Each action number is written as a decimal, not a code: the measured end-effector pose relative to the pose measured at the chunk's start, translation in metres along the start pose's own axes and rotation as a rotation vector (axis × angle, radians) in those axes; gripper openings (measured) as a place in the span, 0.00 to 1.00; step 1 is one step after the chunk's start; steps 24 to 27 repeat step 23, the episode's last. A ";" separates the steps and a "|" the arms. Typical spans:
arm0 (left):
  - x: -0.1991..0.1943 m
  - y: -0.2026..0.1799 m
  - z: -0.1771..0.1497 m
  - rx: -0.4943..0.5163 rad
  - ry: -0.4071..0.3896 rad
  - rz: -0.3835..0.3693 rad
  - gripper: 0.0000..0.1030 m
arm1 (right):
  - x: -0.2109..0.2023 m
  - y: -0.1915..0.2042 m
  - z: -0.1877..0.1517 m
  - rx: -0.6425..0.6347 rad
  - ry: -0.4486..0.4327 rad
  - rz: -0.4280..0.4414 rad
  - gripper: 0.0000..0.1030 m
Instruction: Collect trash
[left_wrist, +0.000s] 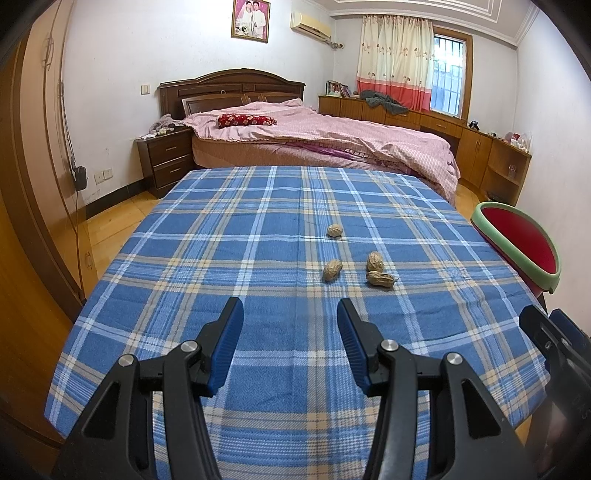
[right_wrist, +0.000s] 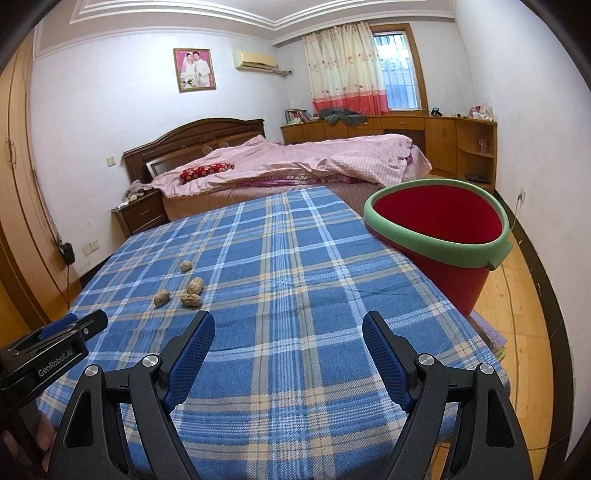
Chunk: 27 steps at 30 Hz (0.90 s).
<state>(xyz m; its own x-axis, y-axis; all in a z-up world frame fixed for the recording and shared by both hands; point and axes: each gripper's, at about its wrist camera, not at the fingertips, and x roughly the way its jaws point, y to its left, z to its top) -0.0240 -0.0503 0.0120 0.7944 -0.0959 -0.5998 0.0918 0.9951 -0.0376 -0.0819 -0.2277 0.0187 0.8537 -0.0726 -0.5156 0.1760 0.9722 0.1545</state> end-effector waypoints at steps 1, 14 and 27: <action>0.000 0.000 0.000 0.000 0.000 0.000 0.51 | 0.000 0.000 0.000 0.000 0.000 0.000 0.81; -0.001 0.000 0.001 -0.001 -0.004 -0.002 0.51 | -0.002 0.001 0.002 0.000 -0.004 -0.001 0.81; -0.002 0.000 0.004 -0.003 -0.009 -0.008 0.51 | -0.005 0.003 0.005 0.001 -0.009 -0.003 0.81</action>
